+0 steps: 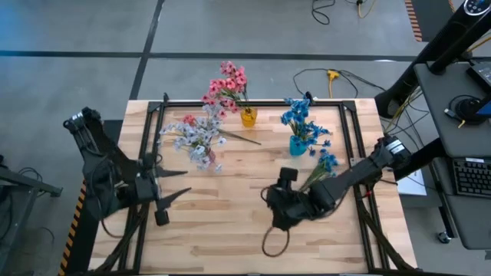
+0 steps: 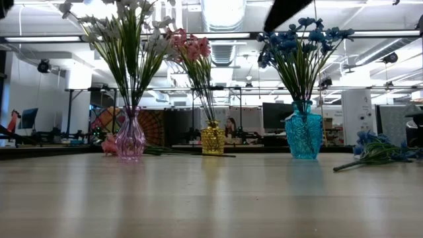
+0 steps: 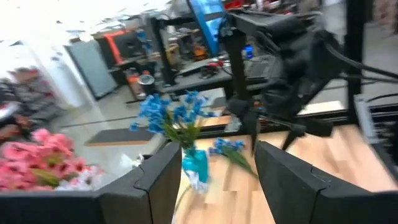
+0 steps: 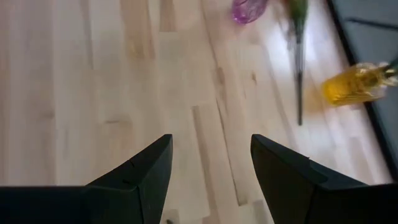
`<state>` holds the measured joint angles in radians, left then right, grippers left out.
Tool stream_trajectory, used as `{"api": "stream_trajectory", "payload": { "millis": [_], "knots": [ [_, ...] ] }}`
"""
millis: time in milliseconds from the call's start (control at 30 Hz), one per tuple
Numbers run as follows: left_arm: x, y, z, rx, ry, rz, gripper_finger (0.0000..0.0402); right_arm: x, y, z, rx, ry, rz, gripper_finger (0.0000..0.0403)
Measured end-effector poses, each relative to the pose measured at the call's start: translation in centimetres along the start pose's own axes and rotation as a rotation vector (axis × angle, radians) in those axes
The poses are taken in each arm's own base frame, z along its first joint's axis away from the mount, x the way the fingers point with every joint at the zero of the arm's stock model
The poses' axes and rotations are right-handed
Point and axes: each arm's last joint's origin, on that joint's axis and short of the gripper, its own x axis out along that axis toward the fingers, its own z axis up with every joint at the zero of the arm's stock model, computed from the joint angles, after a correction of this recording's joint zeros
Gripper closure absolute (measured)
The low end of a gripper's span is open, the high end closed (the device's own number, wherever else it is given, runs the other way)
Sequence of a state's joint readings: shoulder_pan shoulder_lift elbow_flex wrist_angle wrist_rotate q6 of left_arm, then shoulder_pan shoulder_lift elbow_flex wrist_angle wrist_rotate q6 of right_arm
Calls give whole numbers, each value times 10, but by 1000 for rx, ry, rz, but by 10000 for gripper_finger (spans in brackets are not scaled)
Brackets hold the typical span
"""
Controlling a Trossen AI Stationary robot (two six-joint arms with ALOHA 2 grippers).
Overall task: Sort flowers into vase by color
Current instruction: Put the pink flowers into the yellow vase
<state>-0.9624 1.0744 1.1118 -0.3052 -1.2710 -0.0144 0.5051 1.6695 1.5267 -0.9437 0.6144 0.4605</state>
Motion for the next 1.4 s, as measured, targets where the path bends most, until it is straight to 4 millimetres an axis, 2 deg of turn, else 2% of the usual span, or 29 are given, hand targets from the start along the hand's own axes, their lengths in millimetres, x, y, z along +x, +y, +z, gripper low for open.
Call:
{"api": "stream_trajectory", "payload": {
  "millis": [133,267,433,600,667,867,1033,1200,1400],
  "knots": [
    [-4,-22,10,66,0,94,215,14,12,-18,29,-68,-86,193],
    [-8,-40,20,120,-8,169,215,41,21,-26,97,-180,-45,193],
    [-6,-61,18,207,0,170,215,75,22,-18,118,-351,-12,193],
    [-3,-72,5,276,9,170,215,102,6,-2,139,-402,-67,193],
    [-3,-72,-2,290,13,162,215,114,-3,3,147,-386,-99,193],
    [-5,-62,-28,314,63,-12,215,145,-34,14,171,-347,-188,193],
    [-8,-45,-46,332,53,42,215,174,-53,11,162,-292,-254,193],
    [-14,-27,-40,272,24,92,215,201,-67,5,148,-252,-311,193],
    [-19,-21,-37,241,9,92,215,232,-78,3,166,-234,-350,193]
  ]
}}
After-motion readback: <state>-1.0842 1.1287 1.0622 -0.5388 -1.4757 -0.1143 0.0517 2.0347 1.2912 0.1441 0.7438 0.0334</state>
